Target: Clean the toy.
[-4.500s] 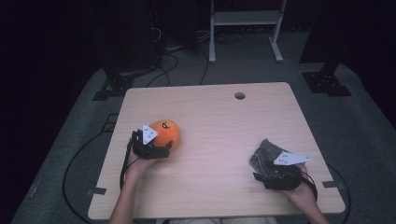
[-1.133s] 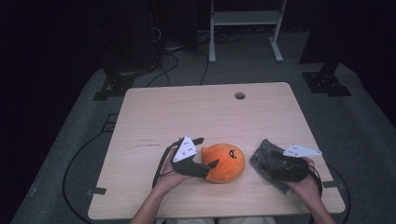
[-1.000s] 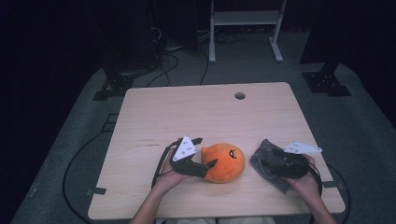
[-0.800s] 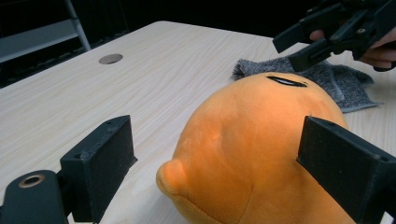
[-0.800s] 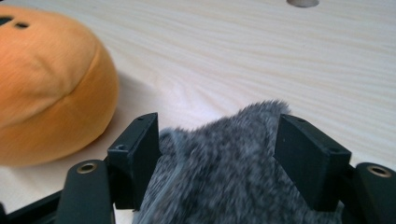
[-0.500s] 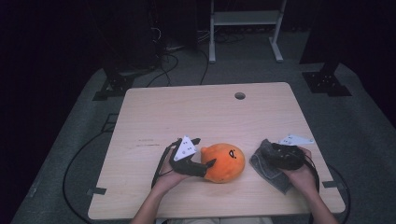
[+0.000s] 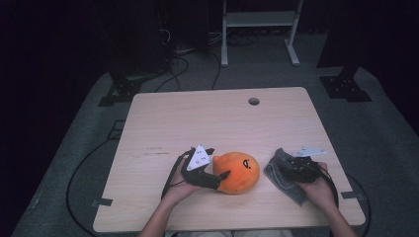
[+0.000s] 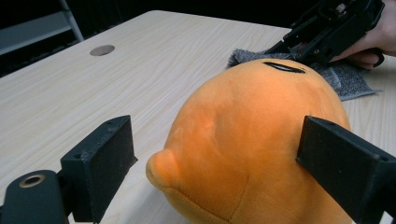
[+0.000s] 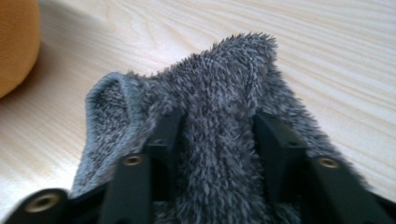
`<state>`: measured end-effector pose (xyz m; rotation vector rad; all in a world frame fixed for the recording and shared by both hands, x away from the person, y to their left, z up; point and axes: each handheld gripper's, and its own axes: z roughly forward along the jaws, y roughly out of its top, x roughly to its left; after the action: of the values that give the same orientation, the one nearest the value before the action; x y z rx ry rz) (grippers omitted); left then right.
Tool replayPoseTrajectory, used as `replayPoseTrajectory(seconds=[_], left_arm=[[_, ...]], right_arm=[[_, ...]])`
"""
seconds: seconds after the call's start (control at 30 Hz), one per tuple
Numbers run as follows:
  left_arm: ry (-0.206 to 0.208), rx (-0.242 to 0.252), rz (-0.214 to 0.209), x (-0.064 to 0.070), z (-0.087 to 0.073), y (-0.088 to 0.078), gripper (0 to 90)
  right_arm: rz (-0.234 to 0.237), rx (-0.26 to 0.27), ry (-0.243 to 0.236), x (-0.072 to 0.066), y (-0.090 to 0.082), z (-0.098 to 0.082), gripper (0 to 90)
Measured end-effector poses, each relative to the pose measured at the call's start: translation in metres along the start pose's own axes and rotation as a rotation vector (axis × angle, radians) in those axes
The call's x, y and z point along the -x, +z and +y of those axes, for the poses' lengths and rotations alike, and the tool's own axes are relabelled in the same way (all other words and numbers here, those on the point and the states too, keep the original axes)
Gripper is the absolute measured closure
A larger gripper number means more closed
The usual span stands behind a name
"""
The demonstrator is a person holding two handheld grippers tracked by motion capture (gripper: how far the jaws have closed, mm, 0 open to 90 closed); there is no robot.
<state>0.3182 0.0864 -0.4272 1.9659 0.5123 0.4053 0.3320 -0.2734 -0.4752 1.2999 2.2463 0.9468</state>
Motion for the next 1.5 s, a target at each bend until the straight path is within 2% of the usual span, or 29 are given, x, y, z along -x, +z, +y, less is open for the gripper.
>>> replayPoseTrajectory(seconds=[0.07, 0.23, 0.27, 0.37, 0.5, 0.57, 0.6, 0.67, 0.73, 0.77, 0.8, 0.83, 0.87, 0.9, 0.93, 0.97, 1.0, 1.03, 1.07, 1.1, 1.13, 1.2, 1.23, 1.27, 1.3, 1.33, 1.4, 1.43, 1.5], left_arm=[[-0.018, -0.004, -0.029, -0.001, -0.002, 0.002, 9.8], [-0.028, -0.028, -0.076, 0.0, -0.003, 0.004, 8.9], [-0.004, -0.036, -0.083, 0.0, -0.002, 0.002, 8.8], [0.015, -0.023, -0.089, 0.002, 0.0, -0.001, 8.9], [0.05, -0.046, -0.094, 0.005, -0.001, 0.002, 12.0], [0.059, -0.045, -0.085, 0.006, -0.001, 0.003, 14.6], [0.06, -0.051, -0.07, 0.006, -0.002, 0.004, 16.1], [0.055, -0.063, -0.053, 0.007, -0.003, 0.006, 17.3], [0.044, -0.063, -0.037, 0.007, -0.003, 0.008, 18.4], [0.042, -0.061, -0.032, 0.006, -0.003, 0.009, 20.0], [0.04, -0.066, -0.021, 0.007, -0.003, 0.01, 20.9], [0.046, -0.068, -0.007, 0.008, -0.003, 0.012, 21.6], [0.05, -0.064, 0.001, 0.009, -0.004, 0.013, 22.7], [0.05, -0.064, 0.001, 0.009, -0.004, 0.013, 23.0], [0.051, -0.06, 0.015, 0.011, -0.004, 0.015, 23.5], [0.051, -0.06, 0.018, 0.011, -0.004, 0.016, 23.7], [0.05, -0.061, 0.017, 0.012, -0.003, 0.017, 23.8], [0.054, -0.061, 0.016, 0.012, -0.003, 0.017, 23.8], [0.054, -0.061, 0.016, 0.012, -0.003, 0.017, 23.8], [0.073, -0.064, 0.008, 0.012, -0.002, 0.015, 23.7], [0.088, -0.071, -0.01, 0.011, -0.001, 0.012, 23.7], [0.121, -0.073, -0.002, 0.011, 0.004, 0.004, 19.3], [0.12, -0.079, -0.017, 0.01, 0.006, 0.001, 18.7], [0.112, -0.087, -0.049, 0.009, 0.007, 0.0, 19.4], [0.116, -0.105, -0.078, 0.009, 0.006, 0.001, 21.6], [0.126, -0.117, -0.091, 0.011, 0.004, 0.005, 23.6], [0.131, -0.125, -0.09, 0.013, 0.002, 0.008, 24.0], [0.125, -0.118, -0.091, 0.013, 0.001, 0.011, 25.0], [0.116, -0.115, -0.088, 0.012, 0.0, 0.012, 25.3]], right_arm=[[-0.006, -0.008, 0.002, -0.002, -0.001, 0.0, 61.7], [-0.006, -0.031, 0.009, -0.004, -0.003, 0.002, 73.0], [-0.006, -0.036, 0.016, -0.003, -0.004, 0.002, 74.5], [0.001, -0.043, 0.029, -0.002, -0.004, 0.003, 76.0], [0.006, -0.042, 0.041, 0.0, -0.01, 0.002, 77.1], [0.007, -0.015, 0.046, 0.002, -0.017, 0.004, 77.1], [0.022, 0.01, 0.051, 0.002, -0.022, 0.005, 77.1], [0.072, 0.091, 0.051, -0.002, -0.038, 0.009, 77.1], [0.132, 0.17, 0.011, -0.014, -0.055, 0.013, 77.1], [0.143, 0.192, -0.02, -0.022, -0.062, 0.016, 77.1], [0.139, 0.208, -0.064, -0.03, -0.068, 0.019, 77.1], [0.159, 0.221, -0.102, -0.037, -0.073, 0.023, 77.1], [0.201, 0.241, -0.13, -0.042, -0.076, 0.025, 77.1], [0.201, 0.241, -0.13, -0.042, -0.076, 0.025, 77.1], [0.291, 0.262, -0.154, -0.053, -0.074, 0.029, 76.9], [0.323, 0.254, -0.167, -0.059, -0.071, 0.029, 76.9], [0.334, 0.246, -0.184, -0.064, -0.067, 0.029, 76.6], [0.334, 0.227, -0.22, -0.072, -0.061, 0.03, 75.8], [0.334, 0.227, -0.22, -0.072, -0.061, 0.03, 75.8], [0.289, 0.195, -0.264, -0.084, -0.05, 0.03, 72.4], [0.273, 0.191, -0.274, -0.086, -0.046, 0.03, 70.7], [0.254, 0.199, -0.275, -0.089, -0.04, 0.029, 64.2], [0.245, 0.21, -0.275, -0.089, -0.039, 0.028, 61.3], [0.24, 0.218, -0.274, -0.089, -0.039, 0.027, 58.8], [0.24, 0.223, -0.265, -0.089, -0.04, 0.026, 56.4], [0.24, 0.229, -0.258, -0.089, -0.039, 0.026, 53.6], [0.239, 0.233, -0.255, -0.089, -0.039, 0.026, 51.3], [0.225, 0.241, -0.264, -0.092, -0.038, 0.027, 47.8], [0.206, 0.255, -0.274, -0.095, -0.037, 0.027, 46.3]])
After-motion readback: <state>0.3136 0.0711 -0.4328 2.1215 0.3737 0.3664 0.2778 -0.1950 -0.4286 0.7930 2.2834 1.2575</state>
